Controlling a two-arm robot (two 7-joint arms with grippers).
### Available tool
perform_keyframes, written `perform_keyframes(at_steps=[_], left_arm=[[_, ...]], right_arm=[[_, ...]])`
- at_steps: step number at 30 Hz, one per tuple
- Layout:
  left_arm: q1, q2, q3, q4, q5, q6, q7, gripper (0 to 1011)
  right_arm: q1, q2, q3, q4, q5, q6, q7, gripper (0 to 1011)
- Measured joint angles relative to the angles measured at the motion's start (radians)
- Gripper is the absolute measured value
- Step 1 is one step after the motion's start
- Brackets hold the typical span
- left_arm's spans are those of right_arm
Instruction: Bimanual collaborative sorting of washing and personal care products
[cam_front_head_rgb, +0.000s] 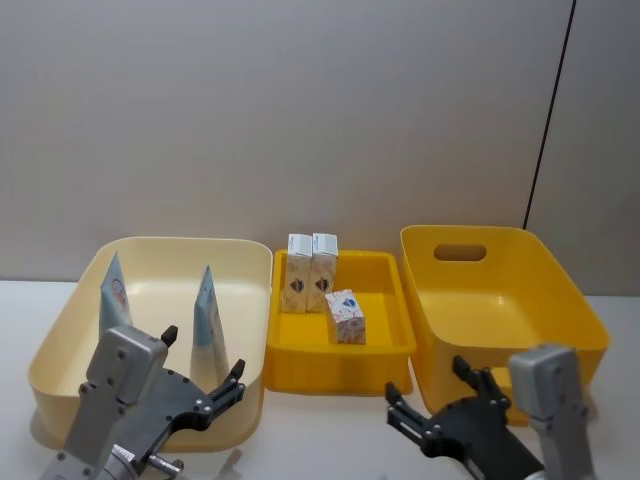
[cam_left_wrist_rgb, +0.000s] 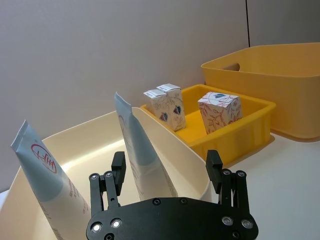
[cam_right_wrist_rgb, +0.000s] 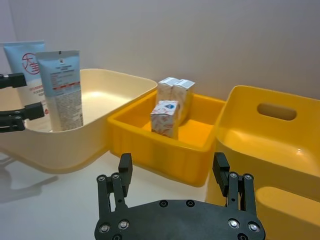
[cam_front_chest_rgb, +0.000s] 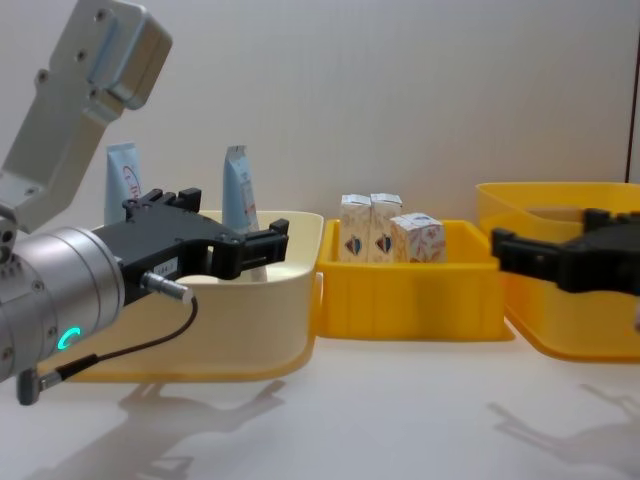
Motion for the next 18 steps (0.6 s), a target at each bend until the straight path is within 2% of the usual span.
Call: perform_keyframes(at_steps=[6, 8, 12, 15, 18], left_arm=[[0.000, 0.000, 0.000, 0.000, 0.000, 0.000, 0.000, 1000], [0.000, 0.000, 0.000, 0.000, 0.000, 0.000, 0.000, 999], [0.000, 0.000, 0.000, 0.000, 0.000, 0.000, 0.000, 1000], [0.000, 0.000, 0.000, 0.000, 0.000, 0.000, 0.000, 999], [0.000, 0.000, 0.000, 0.000, 0.000, 0.000, 0.000, 1000]], right_arm=[[0.036, -0.029, -0.019, -0.014, -0.003, 0.100, -0.002, 1001], [0.065, -0.056, -0.026, -0.021, -0.003, 0.169, -0.014, 1001], [0.095, -0.086, -0.029, -0.023, -0.002, 0.225, -0.030, 1001], [0.138, -0.126, -0.027, -0.011, -0.002, 0.296, -0.059, 1001], [0.164, -0.150, -0.023, 0.003, 0.000, 0.329, -0.073, 1001]])
